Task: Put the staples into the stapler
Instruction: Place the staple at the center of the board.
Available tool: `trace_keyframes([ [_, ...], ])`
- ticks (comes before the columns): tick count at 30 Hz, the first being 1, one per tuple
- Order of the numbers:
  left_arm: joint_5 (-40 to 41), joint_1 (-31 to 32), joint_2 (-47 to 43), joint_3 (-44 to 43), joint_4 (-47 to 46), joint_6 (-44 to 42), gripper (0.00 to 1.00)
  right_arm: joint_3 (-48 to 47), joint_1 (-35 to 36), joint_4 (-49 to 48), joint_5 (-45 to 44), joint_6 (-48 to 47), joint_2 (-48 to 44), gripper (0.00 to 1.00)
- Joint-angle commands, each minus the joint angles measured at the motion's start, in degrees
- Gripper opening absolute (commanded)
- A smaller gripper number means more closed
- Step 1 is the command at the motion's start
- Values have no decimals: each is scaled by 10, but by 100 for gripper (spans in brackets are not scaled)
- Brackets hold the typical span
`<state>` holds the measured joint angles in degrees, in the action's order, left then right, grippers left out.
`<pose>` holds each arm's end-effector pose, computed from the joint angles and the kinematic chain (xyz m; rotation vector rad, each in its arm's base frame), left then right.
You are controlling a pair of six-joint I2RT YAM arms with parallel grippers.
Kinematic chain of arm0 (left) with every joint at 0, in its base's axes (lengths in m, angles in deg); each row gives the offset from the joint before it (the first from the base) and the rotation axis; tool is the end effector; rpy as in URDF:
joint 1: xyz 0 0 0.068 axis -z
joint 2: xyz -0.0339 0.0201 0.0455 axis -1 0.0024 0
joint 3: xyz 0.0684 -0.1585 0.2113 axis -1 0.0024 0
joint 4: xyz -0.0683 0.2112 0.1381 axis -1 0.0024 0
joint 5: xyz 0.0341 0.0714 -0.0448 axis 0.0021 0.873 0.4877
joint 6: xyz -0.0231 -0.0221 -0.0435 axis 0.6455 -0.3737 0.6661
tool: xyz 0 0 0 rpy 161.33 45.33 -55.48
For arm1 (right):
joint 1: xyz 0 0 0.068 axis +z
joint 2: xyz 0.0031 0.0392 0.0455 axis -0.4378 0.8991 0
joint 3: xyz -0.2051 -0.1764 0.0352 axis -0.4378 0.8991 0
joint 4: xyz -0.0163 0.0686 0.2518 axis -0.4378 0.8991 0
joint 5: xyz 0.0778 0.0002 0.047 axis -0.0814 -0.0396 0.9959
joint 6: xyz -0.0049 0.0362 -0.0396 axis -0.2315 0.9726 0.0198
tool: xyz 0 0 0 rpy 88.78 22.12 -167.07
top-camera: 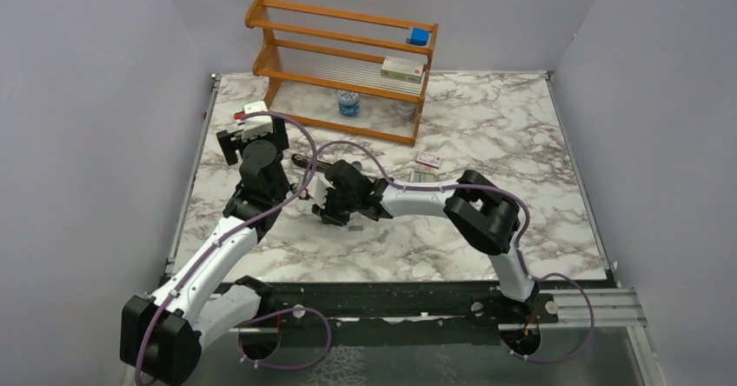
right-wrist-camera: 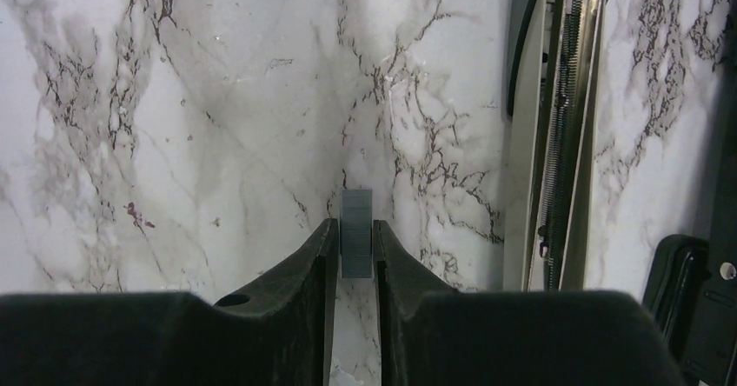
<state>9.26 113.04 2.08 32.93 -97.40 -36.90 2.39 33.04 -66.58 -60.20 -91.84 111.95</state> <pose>0.2116 -0.0611 0.3251 -0.3028 1.5384 0.4194 0.2243 0.3937 0.1522 -1.6132 1.7454 0.6936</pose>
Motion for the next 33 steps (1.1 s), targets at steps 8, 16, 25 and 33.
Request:
trace_keyframes([
  [8, 2, -4, 5, 6, -18, 5, 87, 20, 10, -24, 1, 4, 3, 41],
  [16, -6, -5, 10, 8, -19, 6, 87, 104, -11, -93, 76, -45, -19, 47],
  [25, -6, -4, 11, 11, -18, 2, 87, 181, -50, -176, 145, -70, -24, 46],
  [33, -7, -5, -2, 17, -17, -1, 86, 209, -53, -230, 168, -81, 0, 44],
])
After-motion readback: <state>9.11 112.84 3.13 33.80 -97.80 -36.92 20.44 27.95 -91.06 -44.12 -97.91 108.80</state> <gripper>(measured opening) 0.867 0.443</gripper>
